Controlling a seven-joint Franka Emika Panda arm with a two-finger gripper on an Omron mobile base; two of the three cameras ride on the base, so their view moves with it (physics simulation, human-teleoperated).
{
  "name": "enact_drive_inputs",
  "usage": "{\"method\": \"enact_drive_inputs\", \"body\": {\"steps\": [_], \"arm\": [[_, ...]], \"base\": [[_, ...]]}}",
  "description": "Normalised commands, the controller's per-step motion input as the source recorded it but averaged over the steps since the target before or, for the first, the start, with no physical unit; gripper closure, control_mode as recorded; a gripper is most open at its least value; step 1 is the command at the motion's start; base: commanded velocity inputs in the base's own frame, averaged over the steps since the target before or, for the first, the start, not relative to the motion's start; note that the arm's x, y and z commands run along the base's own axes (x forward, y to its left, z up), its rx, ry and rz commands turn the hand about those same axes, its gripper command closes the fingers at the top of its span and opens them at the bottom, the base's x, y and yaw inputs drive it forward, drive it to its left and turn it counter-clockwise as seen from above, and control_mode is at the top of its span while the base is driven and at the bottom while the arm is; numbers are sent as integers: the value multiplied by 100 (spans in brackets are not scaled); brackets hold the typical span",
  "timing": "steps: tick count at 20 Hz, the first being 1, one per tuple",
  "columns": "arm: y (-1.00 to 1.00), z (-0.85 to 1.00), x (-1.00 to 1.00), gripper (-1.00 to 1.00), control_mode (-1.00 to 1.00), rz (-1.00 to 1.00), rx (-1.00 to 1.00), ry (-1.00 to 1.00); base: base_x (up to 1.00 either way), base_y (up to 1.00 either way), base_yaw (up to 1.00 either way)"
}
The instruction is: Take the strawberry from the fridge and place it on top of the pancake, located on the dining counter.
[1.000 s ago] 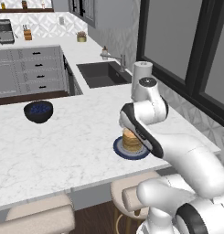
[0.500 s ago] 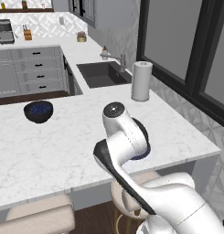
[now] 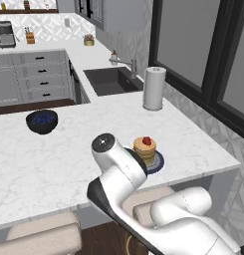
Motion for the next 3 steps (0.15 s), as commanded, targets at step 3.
{"method": "enact_drive_inputs", "body": {"steps": [3], "arm": [[0, 0, 0, -100, -100, 0, 0, 0]], "base": [[0, 0, 0]]}}
